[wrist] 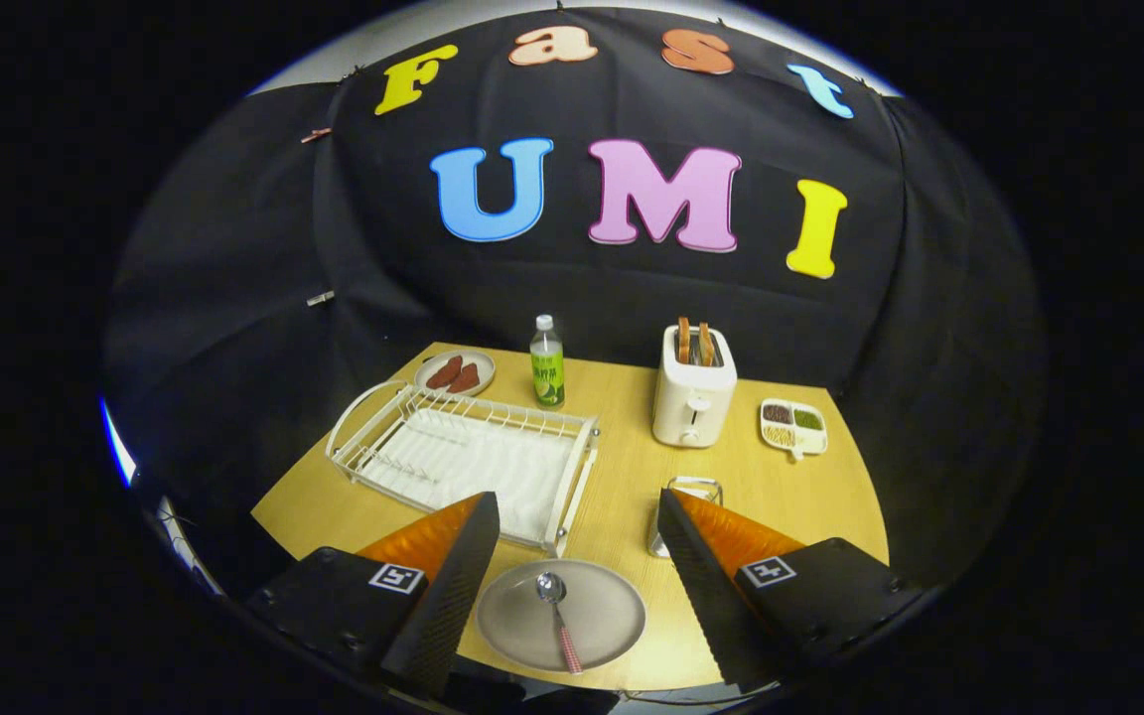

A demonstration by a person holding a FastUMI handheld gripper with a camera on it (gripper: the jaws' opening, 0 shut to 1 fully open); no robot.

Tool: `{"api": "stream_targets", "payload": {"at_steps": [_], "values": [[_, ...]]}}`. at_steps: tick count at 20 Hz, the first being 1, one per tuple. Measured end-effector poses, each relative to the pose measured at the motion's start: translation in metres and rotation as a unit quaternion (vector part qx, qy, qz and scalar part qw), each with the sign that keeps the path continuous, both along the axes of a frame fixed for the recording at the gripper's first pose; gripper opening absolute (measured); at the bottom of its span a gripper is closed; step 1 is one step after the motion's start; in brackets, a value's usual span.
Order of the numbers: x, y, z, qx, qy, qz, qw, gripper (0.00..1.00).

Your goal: Take the plate from the dish rack, then take the spoon from the basket and place it into the plate.

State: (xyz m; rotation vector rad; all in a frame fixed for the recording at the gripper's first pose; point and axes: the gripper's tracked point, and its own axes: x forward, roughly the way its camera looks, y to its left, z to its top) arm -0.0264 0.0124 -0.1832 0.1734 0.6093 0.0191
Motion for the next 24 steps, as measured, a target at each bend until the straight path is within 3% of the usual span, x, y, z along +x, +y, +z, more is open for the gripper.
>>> {"api": "stream_targets", "payload": {"at_steps": [6, 11, 24], "values": [[0.020, -0.031, 0.080, -0.041, -0.075, -0.010, 0.996, 0.98], [0.021, -0.063, 0.129, -0.073, -0.112, -0.043, 0.990, 0.98], [0.008, -0.097, 0.153, -0.083, -0.139, -0.090, 0.983, 0.98]]}}
